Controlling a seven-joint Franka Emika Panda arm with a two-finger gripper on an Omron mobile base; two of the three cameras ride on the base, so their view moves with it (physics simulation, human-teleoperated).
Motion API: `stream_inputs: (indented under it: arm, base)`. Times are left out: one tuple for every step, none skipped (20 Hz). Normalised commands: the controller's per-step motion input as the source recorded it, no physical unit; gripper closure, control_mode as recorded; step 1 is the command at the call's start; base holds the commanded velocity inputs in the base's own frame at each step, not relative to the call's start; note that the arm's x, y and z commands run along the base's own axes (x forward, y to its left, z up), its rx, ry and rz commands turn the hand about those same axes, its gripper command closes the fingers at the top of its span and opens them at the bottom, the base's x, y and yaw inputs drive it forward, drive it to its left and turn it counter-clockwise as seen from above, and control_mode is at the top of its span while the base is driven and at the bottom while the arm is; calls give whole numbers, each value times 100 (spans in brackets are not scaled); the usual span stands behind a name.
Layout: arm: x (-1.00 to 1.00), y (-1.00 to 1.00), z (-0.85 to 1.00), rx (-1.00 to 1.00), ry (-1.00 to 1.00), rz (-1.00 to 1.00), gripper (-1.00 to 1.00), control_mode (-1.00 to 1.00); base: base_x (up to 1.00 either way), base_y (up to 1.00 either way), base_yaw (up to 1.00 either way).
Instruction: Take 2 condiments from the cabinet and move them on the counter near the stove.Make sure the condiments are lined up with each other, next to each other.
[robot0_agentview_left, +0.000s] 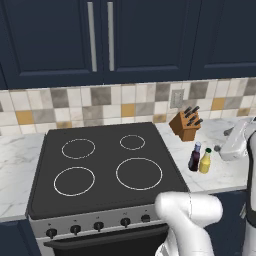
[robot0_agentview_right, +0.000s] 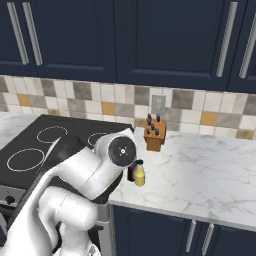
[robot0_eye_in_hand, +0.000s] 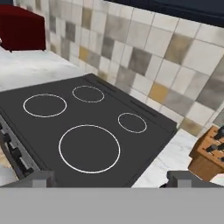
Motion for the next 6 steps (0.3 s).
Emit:
stream_inputs:
  arm:
    - [-34,79,61,-9,-7,-13,-100,-100]
    - [-34,79,60,-9,-7,-13,-100,-100]
    - [-32,72,64,-7,-1,-14,-100,-100]
    - [-31,70,68,-6,0,-15,-100,-100]
    - [-32,60,69,-5,0,-15,-100,-100]
    - [-26,60,70,-6,0,-15,-100,-100]
  base:
    - [0,0,0]
    - [0,0,0]
    - [0,0,0]
    - [0,0,0]
    - [0,0,0]
    - [0,0,0]
